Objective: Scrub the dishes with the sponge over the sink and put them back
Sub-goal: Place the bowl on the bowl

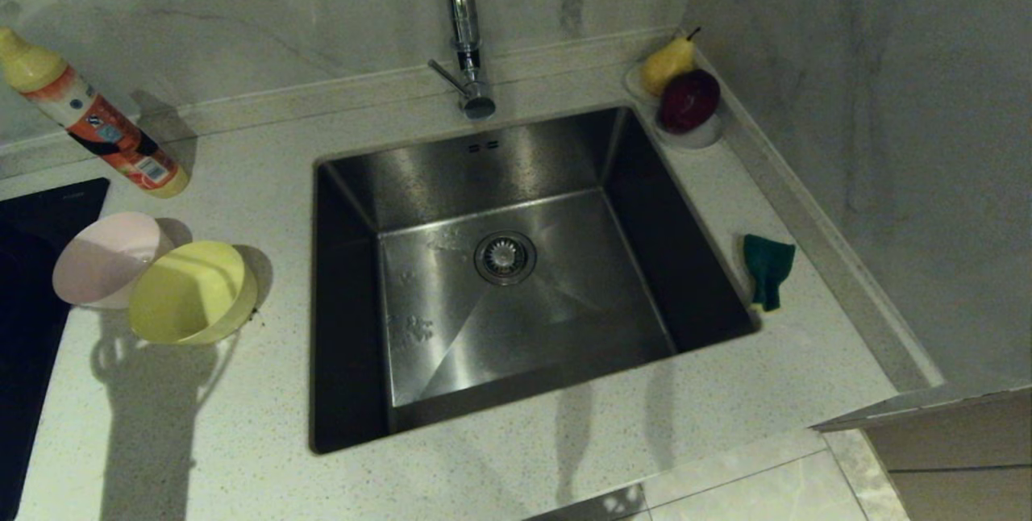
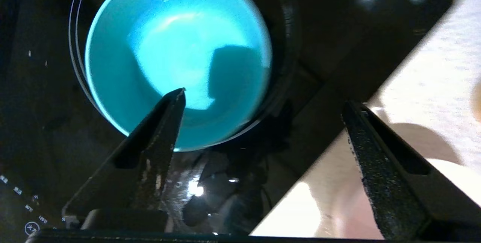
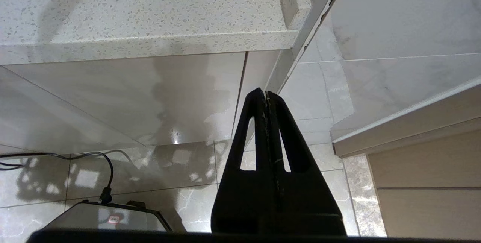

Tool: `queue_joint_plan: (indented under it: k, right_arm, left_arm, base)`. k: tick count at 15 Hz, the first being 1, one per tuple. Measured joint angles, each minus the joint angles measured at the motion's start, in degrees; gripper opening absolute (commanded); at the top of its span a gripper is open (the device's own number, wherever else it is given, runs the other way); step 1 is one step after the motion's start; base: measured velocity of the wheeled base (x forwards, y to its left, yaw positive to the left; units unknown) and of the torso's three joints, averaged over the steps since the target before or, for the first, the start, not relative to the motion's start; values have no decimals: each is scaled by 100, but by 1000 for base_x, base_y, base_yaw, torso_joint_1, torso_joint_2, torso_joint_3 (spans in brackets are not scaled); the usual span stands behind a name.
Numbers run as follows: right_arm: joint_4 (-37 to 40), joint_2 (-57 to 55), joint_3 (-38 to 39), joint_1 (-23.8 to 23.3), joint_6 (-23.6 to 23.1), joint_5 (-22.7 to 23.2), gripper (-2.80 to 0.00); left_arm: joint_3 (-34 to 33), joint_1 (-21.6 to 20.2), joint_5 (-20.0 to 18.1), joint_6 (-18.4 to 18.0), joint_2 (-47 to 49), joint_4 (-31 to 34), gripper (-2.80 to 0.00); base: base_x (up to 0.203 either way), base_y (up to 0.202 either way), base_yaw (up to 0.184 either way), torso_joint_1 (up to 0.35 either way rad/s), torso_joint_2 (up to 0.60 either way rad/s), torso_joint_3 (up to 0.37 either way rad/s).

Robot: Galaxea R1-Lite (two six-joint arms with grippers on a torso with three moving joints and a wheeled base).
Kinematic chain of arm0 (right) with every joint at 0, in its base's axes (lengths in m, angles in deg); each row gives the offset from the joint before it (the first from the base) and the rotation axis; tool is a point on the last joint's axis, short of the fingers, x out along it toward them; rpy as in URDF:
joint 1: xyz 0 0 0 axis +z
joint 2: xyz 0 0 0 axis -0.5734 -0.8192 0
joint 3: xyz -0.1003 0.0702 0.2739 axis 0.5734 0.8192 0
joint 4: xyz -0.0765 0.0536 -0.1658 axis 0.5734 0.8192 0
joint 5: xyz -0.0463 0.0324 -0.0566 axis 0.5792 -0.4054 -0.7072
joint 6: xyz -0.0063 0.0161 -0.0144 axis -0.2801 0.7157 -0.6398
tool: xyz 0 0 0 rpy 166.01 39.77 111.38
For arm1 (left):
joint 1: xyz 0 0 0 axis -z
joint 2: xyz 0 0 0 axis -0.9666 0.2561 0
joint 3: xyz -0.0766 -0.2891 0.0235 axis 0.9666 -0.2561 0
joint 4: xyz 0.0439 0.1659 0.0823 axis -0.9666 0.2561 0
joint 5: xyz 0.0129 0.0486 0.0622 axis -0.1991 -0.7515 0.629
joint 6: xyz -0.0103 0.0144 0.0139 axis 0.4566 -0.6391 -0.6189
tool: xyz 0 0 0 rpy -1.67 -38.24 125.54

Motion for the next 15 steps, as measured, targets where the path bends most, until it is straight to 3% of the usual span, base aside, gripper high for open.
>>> queue_joint_plan:
  k: [15]
  right_arm:
    - [0,0,0,0,0,1,-280]
  left_arm:
    - [-205,-44,-113,-15,217,-5,0]
  base:
    - [0,0,0,0,0,0]
